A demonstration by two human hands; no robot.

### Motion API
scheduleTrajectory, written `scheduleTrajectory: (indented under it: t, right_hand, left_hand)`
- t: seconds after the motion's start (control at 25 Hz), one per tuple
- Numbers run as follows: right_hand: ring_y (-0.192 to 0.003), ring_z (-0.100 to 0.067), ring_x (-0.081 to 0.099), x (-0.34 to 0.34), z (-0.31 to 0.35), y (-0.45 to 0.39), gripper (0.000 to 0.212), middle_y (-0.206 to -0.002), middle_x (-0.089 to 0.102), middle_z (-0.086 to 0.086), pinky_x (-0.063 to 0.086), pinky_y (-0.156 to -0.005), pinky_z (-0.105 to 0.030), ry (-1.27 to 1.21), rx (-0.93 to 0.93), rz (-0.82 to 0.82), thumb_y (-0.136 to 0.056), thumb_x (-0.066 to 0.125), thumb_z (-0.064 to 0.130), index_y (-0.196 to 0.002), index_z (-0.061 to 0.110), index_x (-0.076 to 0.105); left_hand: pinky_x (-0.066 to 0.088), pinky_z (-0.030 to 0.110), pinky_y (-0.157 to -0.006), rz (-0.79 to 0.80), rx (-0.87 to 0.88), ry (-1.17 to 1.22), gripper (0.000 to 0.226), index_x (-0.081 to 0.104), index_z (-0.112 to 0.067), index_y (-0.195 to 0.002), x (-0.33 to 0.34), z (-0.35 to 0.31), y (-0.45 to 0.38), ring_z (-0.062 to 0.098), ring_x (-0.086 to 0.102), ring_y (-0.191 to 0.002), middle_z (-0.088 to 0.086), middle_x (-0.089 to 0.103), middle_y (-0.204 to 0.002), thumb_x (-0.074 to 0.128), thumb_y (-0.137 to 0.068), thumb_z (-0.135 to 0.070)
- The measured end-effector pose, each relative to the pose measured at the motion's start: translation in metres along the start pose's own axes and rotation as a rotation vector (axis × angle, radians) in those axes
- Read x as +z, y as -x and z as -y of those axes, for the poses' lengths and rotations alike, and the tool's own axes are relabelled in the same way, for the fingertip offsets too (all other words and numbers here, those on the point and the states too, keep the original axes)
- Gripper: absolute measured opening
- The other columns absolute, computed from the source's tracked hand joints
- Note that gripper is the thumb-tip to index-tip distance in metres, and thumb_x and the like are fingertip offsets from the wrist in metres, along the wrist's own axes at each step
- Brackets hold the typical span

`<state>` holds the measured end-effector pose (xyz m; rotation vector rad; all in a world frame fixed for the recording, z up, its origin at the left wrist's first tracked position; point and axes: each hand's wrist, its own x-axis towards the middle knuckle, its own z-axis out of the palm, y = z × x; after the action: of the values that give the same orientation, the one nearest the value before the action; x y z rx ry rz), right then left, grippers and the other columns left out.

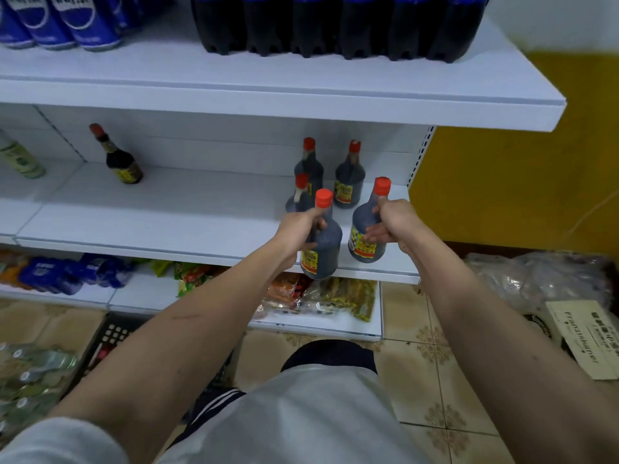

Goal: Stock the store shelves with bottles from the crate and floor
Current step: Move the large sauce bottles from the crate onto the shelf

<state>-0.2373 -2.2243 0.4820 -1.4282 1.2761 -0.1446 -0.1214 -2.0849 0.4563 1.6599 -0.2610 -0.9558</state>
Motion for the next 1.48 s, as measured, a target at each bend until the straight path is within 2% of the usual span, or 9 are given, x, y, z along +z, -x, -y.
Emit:
scheduleTrajectory:
  t: [0.12,0.36,0.56,0.68,0.8,0.92,1.12,1.28,1.48]
  right_hand:
    - [-0.063,-0.028,0.069,-0.016,0.002,-0.029,0.041,-0.101,0.07,-0.028,0.058,-0.053,-0.028,-0.038,0.029,-0.001,-0.105,0.038,0.033,-0.125,0.0,0.052]
    - [-0.064,-0.028,0.073,-0.027,0.009,-0.092,0.026,-0.086,0.071,-0.022,0.062,-0.063,-0.033,-0.072,-0.043,-0.007,-0.104,0.038,0.027,-0.117,0.007,0.048]
    - [-0.078,-0.034,0.073,-0.027,0.009,-0.142,0.026,-0.093,0.071,-0.02,0.061,-0.078,-0.045,-0.151,-0.064,-0.013,-0.1,0.042,0.022,-0.082,0.008,0.057]
    - [-0.093,-0.04,0.069,-0.029,0.009,-0.165,0.02,-0.099,0.07,-0.023,0.056,-0.09,-0.052,-0.118,-0.086,-0.019,-0.082,0.053,0.024,-0.088,0.006,0.059]
    - [-0.093,-0.041,0.069,-0.034,0.009,-0.182,0.03,-0.101,0.071,-0.023,0.056,-0.09,-0.052,-0.146,-0.071,-0.034,-0.099,0.043,0.029,-0.09,0.006,0.06]
    - [-0.099,-0.04,0.067,-0.039,0.007,-0.2,0.035,-0.106,0.07,-0.023,0.053,-0.095,-0.051,-0.133,-0.082,-0.026,-0.102,0.038,0.028,-0.108,0.002,0.06]
    - [-0.111,-0.038,0.063,-0.039,0.004,-0.209,0.048,-0.121,0.064,-0.024,0.051,-0.098,-0.046,-0.121,-0.078,-0.019,-0.106,0.032,0.032,-0.129,-0.004,0.054]
    - [-0.118,-0.036,0.06,-0.041,0.008,-0.219,0.041,-0.135,0.054,-0.024,0.057,-0.078,-0.034,-0.178,-0.078,0.027,-0.103,0.036,0.012,-0.139,-0.006,0.044]
    - [-0.112,-0.028,0.063,-0.038,0.024,-0.232,0.039,-0.115,0.064,-0.013,0.056,-0.09,-0.031,-0.276,0.027,-0.036,-0.104,0.045,0.026,-0.133,0.001,0.05]
  left_hand:
    - [0.055,0.039,-0.086,0.018,-0.006,0.007,0.028,0.06,-0.013,-0.074,0.024,0.004,-0.024,0.014,0.058,-0.078,0.001,0.057,-0.072,0.058,-0.093,-0.033]
    - [0.052,0.037,-0.092,-0.016,-0.051,0.078,0.025,0.061,-0.013,-0.084,0.06,0.006,-0.071,0.014,0.057,-0.084,0.0,0.059,-0.081,0.051,-0.099,-0.03]
    - [0.049,0.038,-0.096,-0.057,-0.075,0.099,0.022,0.064,-0.011,-0.104,0.076,0.011,-0.101,0.014,0.058,-0.09,0.002,0.063,-0.092,0.047,-0.101,-0.025]
    - [0.05,0.039,-0.097,-0.056,-0.087,0.083,0.021,0.064,-0.011,-0.104,0.079,0.018,-0.116,0.017,0.059,-0.094,0.004,0.064,-0.096,0.048,-0.101,-0.024]
    - [0.051,0.041,-0.099,-0.055,-0.095,0.084,0.019,0.063,-0.015,-0.09,0.078,0.023,-0.128,0.019,0.06,-0.096,0.003,0.064,-0.091,0.05,-0.1,-0.025]
    - [0.05,0.042,-0.098,-0.024,-0.083,0.089,0.02,0.063,-0.017,-0.084,0.074,0.023,-0.137,0.017,0.06,-0.092,0.0,0.064,-0.087,0.054,-0.099,-0.028]
    - [0.049,0.046,-0.1,-0.002,-0.131,0.101,0.009,0.065,-0.014,-0.094,0.065,0.014,-0.14,0.025,0.06,-0.109,0.007,0.068,-0.104,0.057,-0.096,-0.019]
    - [0.053,0.045,-0.094,0.013,-0.172,-0.048,0.02,0.067,-0.006,-0.108,0.062,-0.007,-0.138,0.021,0.059,-0.102,0.009,0.069,-0.11,0.062,-0.091,-0.014]
    - [0.052,0.041,-0.092,-0.025,-0.217,-0.083,0.027,0.063,-0.003,-0.117,0.066,-0.015,-0.139,0.022,0.057,-0.106,0.011,0.069,-0.115,0.058,-0.093,-0.012]
